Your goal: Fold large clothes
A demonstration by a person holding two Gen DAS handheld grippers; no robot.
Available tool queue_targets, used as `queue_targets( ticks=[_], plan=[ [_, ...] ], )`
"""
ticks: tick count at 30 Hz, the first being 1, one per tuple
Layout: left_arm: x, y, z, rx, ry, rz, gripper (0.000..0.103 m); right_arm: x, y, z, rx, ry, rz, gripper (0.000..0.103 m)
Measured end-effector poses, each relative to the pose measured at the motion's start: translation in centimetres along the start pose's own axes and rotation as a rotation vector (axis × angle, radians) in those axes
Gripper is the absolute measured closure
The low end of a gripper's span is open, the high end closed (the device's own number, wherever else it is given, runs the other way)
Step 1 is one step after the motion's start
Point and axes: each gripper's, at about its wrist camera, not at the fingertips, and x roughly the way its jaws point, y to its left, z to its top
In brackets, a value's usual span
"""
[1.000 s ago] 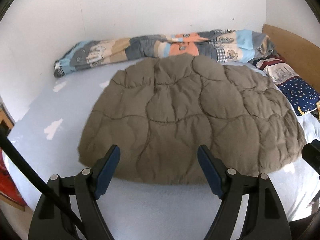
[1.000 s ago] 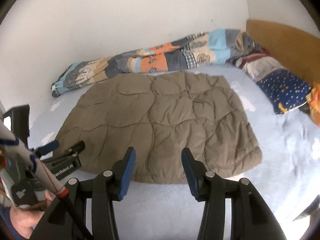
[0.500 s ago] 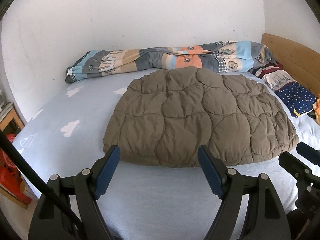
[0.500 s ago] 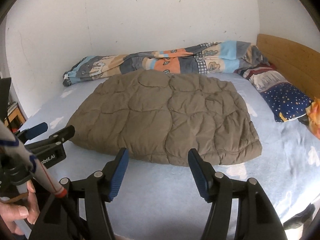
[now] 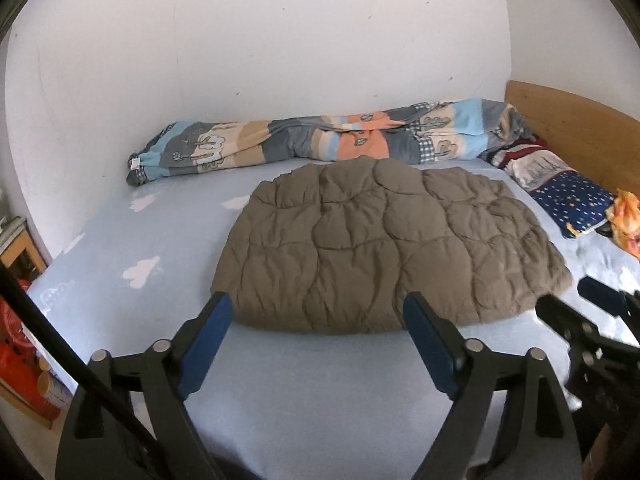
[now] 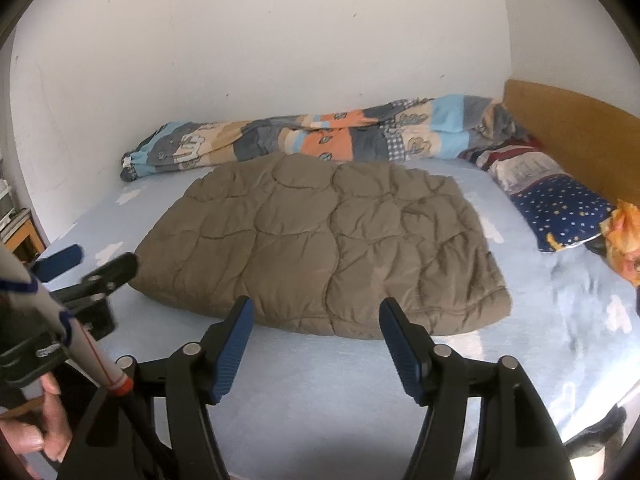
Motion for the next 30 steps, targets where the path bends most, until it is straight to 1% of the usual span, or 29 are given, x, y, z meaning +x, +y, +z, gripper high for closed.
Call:
queue_targets(
  ticks=[2, 3, 4, 7, 9, 11, 12, 13, 16, 18, 19, 23, 26, 27, 30],
  plan=[
    [-1.5, 0.1, -0.4, 0.017, -0.024, -0.008, 0.012, -1.2, -0.1, -0.5, 0.001, -0.021, -0.027, 0.031],
    [-2.1, 0.2, -0.4, 0.021, -0.026, -0.013, 0.007, -1.8, 0.0, -0.7, -0.003, -0.030, -0.036, 0.029],
    [-2.3, 0.1, -0.3, 0.025, -0.018, -0.010, 0.006, -2.3, 0.1, -0.9, -0.007, -0.034, -0.041, 0.027],
    [-2.5, -0.2, 0.3, 0.042, -0.034, -0.015, 0.006, -2.8, 0.3, -1.1, -0.023, -0.030, -0.053, 0.026],
    [-2.3, -0.4, 0.5, 0.049, -0.052, 0.003, 0.006, -2.8, 0.4, -0.8, -0.035, -0.024, -0.068, 0.026],
    [-1.7, -0.5, 0.4, 0.050, -0.044, 0.021, 0.006, -3.0, 0.4, -0.5, -0.038, -0.040, -0.081, 0.023],
    [-1.3, -0.7, 0.3, 0.056, -0.028, 0.040, 0.006, -2.9, 0.3, -0.4, -0.043, -0.046, -0.090, 0.018],
    [-0.7, -0.9, 0.3, 0.071, -0.006, 0.058, 0.006, -2.7, 0.2, -0.6, -0.048, -0.045, -0.103, 0.018],
    [0.7, -1.2, 0.4, 0.083, 0.056, 0.099, 0.006, -1.0, -0.2, -1.1, -0.038, 0.012, -0.107, 0.018],
    [1.7, -1.3, 0.5, 0.088, 0.107, 0.097, 0.006, 0.0, -0.3, -1.3, -0.024, 0.057, -0.110, 0.018],
    [2.1, -1.3, 0.5, 0.091, 0.127, 0.089, 0.006, 0.2, -0.3, -1.3, -0.016, 0.062, -0.109, 0.018],
    [3.3, -1.3, 0.2, 0.093, 0.157, 0.114, 0.006, 0.6, 0.1, -1.0, -0.026, 0.061, -0.112, 0.018],
    [3.7, -1.2, -0.2, 0.092, 0.158, 0.122, 0.006, 1.3, 0.3, -1.0, -0.027, 0.084, -0.115, 0.018],
    [4.1, -1.2, -0.2, 0.090, 0.176, 0.128, 0.006, 1.5, 0.4, -1.0, -0.027, 0.092, -0.117, 0.018],
    [5.1, -1.3, -0.2, 0.086, 0.205, 0.105, 0.006, 2.0, 0.7, -1.3, -0.042, 0.112, -0.125, 0.018]
  ],
)
